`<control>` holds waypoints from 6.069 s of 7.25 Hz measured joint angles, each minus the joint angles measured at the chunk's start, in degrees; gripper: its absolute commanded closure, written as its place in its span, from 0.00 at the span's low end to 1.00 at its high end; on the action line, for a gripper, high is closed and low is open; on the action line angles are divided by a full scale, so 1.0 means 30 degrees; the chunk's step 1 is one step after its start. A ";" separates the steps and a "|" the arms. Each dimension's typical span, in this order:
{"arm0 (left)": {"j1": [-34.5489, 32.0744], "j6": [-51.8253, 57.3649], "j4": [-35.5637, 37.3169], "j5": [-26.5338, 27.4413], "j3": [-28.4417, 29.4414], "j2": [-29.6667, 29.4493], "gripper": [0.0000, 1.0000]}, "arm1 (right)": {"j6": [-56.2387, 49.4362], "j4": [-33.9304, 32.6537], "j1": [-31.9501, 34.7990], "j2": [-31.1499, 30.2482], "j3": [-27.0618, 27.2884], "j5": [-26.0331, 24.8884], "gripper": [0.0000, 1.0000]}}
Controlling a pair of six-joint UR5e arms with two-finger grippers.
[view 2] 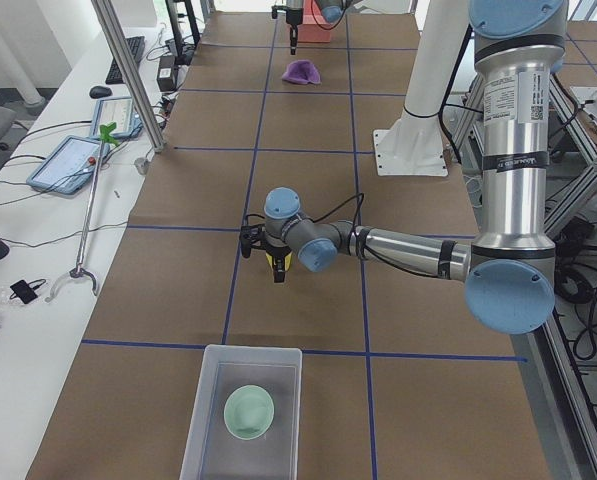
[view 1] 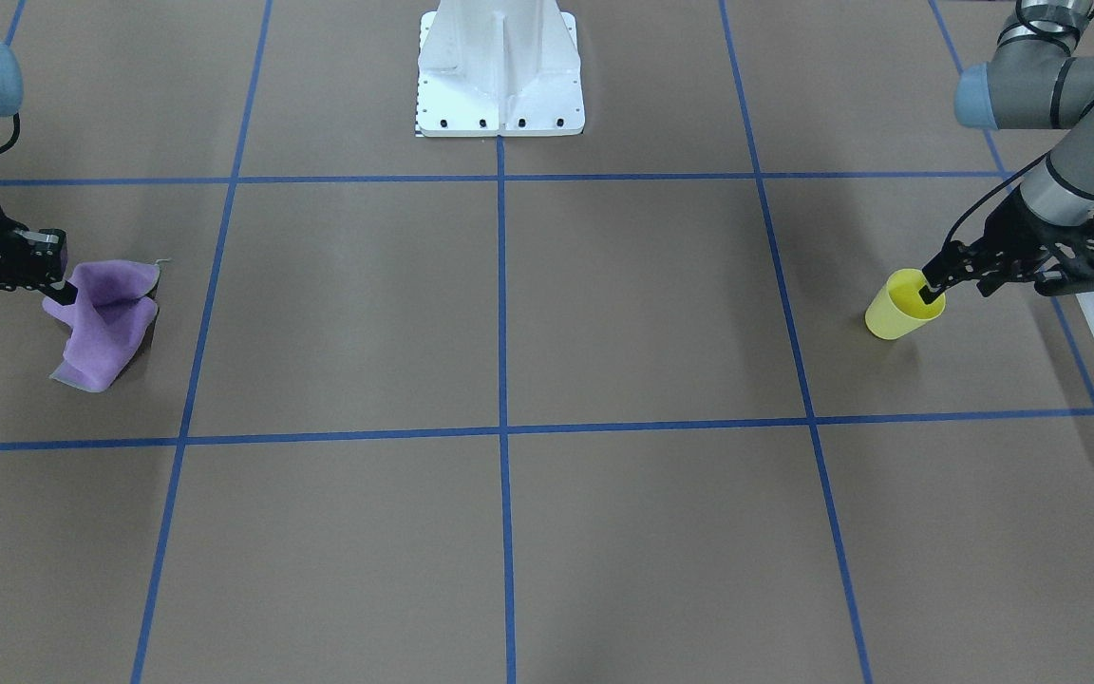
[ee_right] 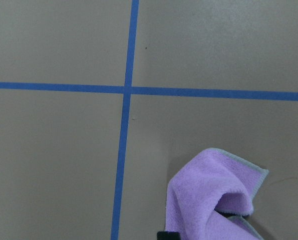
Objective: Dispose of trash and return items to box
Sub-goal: 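Lower the left gripper onto the yellow cup while the right gripper hovers over the cloth, then lift the yellow cup with the left gripper while the right gripper descends to the cloth, then grasp the purple cloth with the right gripper and lift it off the table, then drop the yellow cup into the clear bin while the right gripper carries the cloth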
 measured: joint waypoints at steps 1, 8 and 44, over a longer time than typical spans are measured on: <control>0.0256 -0.0118 -0.0141 0.0017 0.0035 0.0051 0.26 | 0.0000 -0.0168 0.0425 0.0146 0.0033 0.0390 1.00; 0.0575 -0.0792 -0.0273 -0.1483 0.0111 -0.0430 1.00 | 0.0128 -0.0378 0.1034 0.0228 -0.0058 0.0153 0.00; -1.5324 1.5738 0.6226 -0.3792 1.3785 -0.4833 0.38 | -2.2481 -0.8599 1.3820 -0.3320 -0.5063 -0.1391 0.00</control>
